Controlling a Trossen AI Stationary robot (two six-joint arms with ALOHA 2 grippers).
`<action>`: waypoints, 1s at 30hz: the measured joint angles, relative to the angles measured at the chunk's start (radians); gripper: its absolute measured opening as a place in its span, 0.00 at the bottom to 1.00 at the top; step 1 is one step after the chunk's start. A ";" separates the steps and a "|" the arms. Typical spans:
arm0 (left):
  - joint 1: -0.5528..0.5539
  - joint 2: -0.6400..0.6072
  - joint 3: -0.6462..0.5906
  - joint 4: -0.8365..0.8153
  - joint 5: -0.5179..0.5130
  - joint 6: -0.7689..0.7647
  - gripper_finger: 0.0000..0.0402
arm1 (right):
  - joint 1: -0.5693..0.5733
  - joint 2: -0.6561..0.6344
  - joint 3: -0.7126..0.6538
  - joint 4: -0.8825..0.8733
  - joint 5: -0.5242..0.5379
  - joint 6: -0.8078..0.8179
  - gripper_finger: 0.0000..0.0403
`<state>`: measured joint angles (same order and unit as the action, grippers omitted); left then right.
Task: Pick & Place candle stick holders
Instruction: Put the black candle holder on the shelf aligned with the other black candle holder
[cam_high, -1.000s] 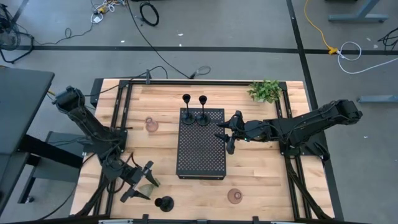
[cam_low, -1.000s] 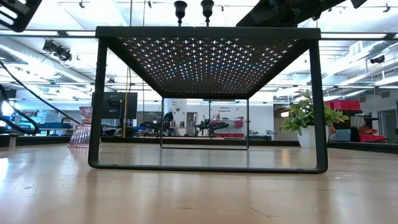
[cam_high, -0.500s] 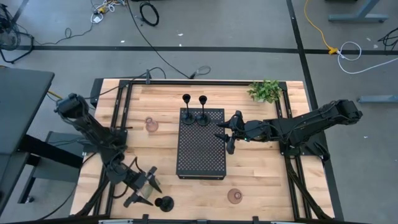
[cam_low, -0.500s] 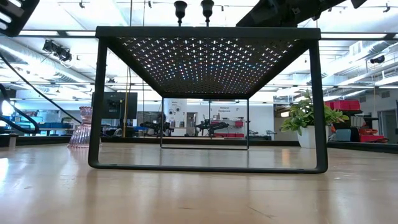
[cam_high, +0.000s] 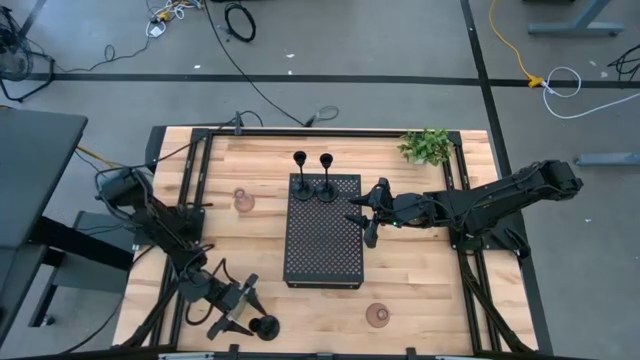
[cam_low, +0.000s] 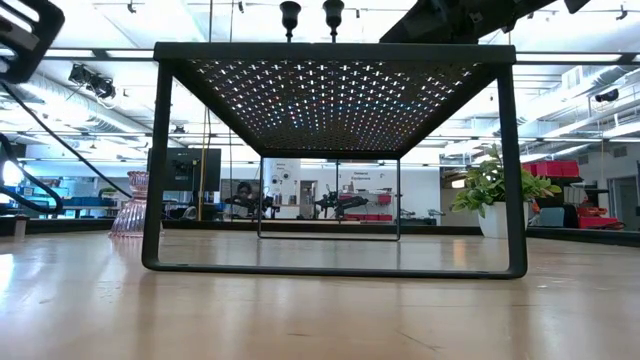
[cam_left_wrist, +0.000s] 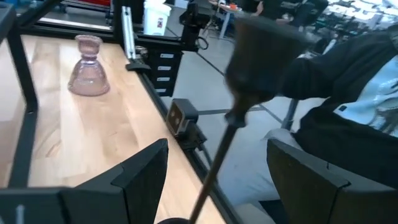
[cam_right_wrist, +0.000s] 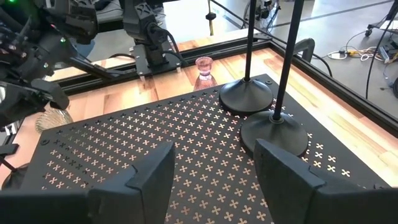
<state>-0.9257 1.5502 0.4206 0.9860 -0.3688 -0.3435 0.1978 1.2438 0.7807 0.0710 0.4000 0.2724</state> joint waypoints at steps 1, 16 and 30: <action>0.000 0.007 0.000 0.004 -0.011 0.000 0.68 | 0.000 0.000 0.000 0.000 0.000 -0.001 0.55; 0.002 0.093 0.041 0.076 0.031 0.052 0.46 | 0.000 0.000 0.000 0.001 0.001 -0.010 0.55; 0.006 0.093 0.041 0.065 0.028 0.097 0.07 | 0.000 0.000 0.000 0.004 0.002 -0.019 0.55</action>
<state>-0.9192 1.6436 0.4614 1.0514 -0.3410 -0.2462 0.1980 1.2438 0.7807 0.0751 0.4019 0.2531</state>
